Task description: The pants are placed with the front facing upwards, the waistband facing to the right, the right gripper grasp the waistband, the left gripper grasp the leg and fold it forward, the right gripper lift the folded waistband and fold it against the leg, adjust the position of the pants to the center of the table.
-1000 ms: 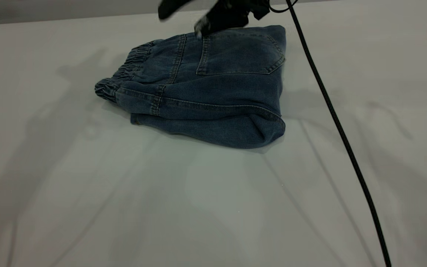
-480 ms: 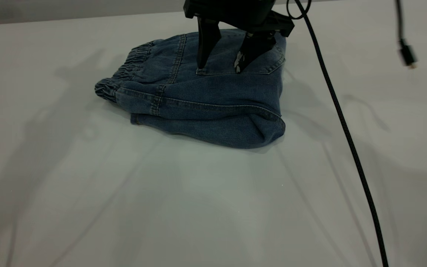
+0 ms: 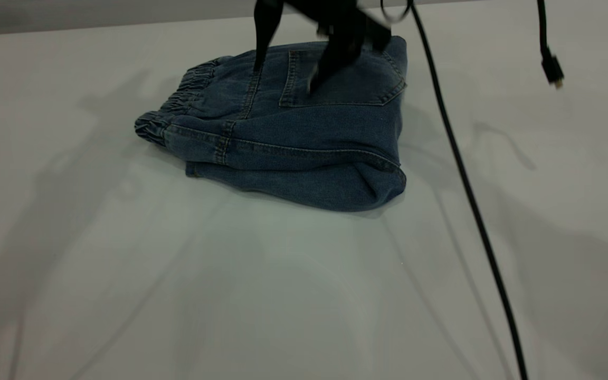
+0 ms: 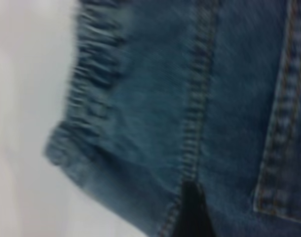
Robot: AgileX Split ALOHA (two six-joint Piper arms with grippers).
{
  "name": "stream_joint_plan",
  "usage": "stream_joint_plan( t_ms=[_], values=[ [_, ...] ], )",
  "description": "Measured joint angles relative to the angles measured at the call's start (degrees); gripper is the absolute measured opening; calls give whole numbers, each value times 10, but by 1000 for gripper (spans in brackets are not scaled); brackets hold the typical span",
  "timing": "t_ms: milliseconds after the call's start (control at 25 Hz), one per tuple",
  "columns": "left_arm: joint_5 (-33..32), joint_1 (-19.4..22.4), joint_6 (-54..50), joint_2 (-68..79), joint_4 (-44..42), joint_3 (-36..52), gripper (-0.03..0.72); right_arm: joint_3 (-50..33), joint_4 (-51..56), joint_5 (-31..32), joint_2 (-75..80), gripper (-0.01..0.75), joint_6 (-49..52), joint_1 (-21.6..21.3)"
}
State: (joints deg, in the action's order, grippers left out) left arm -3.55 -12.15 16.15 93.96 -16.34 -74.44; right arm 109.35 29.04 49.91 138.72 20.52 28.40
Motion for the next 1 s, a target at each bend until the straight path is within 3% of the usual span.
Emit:
stream_joint_plan(
  t_ms=[520, 760, 1000],
  values=[
    [0, 0, -22, -29, 0, 0, 388, 3, -55, -2, 53, 448, 120, 2],
    [-3, 0, -21, -29, 0, 0, 388, 3, -113, 25, 53, 446, 106, 14],
    [-2, 0, -21, -28, -1, 0, 388, 3, -131, 71, 53, 447, 20, 25]
  ],
)
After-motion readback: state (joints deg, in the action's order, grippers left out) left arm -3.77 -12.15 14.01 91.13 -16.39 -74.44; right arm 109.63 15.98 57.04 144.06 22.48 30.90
